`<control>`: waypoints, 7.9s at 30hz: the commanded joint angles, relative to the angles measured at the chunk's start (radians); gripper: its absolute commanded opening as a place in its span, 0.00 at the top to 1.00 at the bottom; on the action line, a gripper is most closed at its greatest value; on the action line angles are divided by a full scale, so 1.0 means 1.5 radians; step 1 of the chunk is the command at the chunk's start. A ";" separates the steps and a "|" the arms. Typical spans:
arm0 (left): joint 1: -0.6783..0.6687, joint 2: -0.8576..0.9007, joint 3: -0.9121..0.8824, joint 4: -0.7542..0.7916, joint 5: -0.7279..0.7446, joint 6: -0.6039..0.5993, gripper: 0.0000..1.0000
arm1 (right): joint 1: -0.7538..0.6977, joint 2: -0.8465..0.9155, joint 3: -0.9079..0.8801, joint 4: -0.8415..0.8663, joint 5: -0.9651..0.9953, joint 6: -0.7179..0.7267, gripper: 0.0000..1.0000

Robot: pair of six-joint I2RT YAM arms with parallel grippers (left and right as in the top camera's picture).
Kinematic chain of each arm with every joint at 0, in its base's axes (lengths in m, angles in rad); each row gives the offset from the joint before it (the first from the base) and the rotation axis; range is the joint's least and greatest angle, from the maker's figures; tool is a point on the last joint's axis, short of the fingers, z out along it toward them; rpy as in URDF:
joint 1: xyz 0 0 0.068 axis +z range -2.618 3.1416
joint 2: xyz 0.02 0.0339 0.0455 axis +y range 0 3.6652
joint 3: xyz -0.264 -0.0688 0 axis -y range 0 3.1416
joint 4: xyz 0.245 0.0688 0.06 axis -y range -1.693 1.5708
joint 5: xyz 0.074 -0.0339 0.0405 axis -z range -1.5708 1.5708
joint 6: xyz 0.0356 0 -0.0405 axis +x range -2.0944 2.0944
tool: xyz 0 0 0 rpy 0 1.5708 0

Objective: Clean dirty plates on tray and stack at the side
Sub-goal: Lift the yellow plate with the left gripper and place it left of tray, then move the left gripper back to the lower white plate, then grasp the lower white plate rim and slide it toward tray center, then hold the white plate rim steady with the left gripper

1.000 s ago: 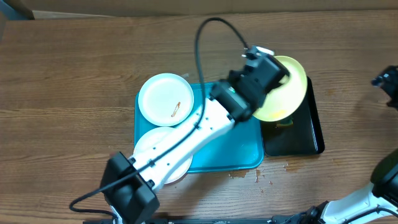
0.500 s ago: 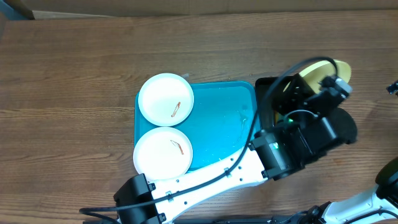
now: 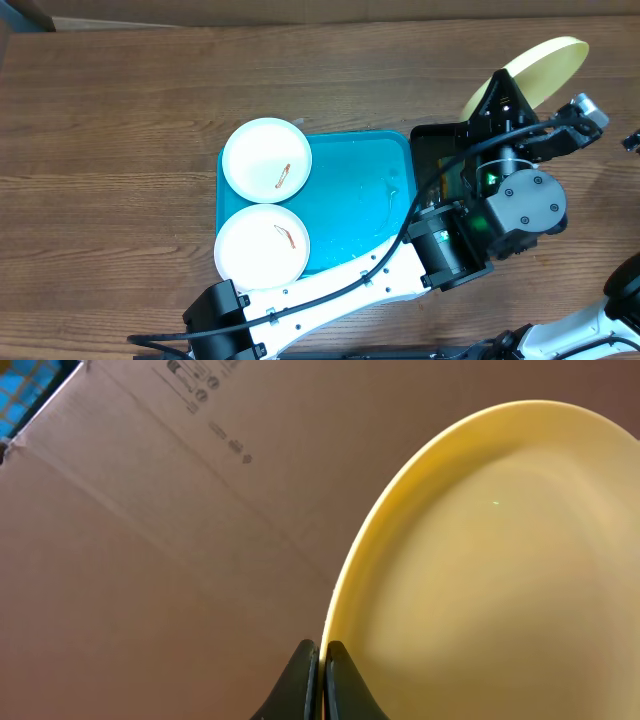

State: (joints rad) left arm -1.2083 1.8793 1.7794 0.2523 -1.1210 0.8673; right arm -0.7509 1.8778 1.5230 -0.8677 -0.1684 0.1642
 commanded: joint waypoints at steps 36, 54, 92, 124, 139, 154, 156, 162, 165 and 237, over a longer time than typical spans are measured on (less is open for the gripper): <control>1.087 0.012 0.018 -0.922 0.723 -0.877 0.96 | 0.003 -0.009 0.011 0.002 -0.001 0.003 0.00; 1.211 0.183 0.001 -0.878 0.735 -0.846 0.73 | 0.003 -0.009 0.011 0.002 -0.001 0.003 0.00; 0.841 0.152 -0.007 -1.184 1.207 -0.440 0.34 | 0.003 -0.009 0.011 0.002 -0.001 0.003 0.00; 0.607 -0.313 -0.412 -1.127 0.678 -1.050 0.48 | 0.003 -0.009 0.011 0.002 -0.001 0.003 0.00; 0.790 -0.338 -0.674 -0.951 0.828 -1.030 0.59 | 0.003 -0.009 0.011 0.002 -0.001 0.003 0.00; 0.797 -0.338 -0.740 -0.894 0.830 -1.012 0.69 | 0.003 -0.009 0.011 0.002 -0.001 0.003 0.00; 0.797 -0.338 -0.755 -0.876 0.832 -1.012 0.70 | 0.003 -0.009 0.011 0.002 -0.001 0.003 0.00; 0.797 -0.338 -0.761 -0.858 0.835 -1.012 0.96 | 0.003 -0.009 0.011 0.002 -0.001 0.003 0.00; 0.797 -0.338 -0.760 -0.867 0.835 -1.007 0.96 | 0.003 -0.009 0.011 0.002 -0.001 0.003 0.00; 0.487 -0.078 -0.511 -0.538 0.794 -0.818 0.57 | 0.003 -0.009 0.011 0.016 0.007 0.003 0.00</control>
State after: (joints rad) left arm -0.4828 1.7535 1.0061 -0.5610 0.0841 -0.3763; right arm -0.7502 1.8778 1.5230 -0.8566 -0.1680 0.1638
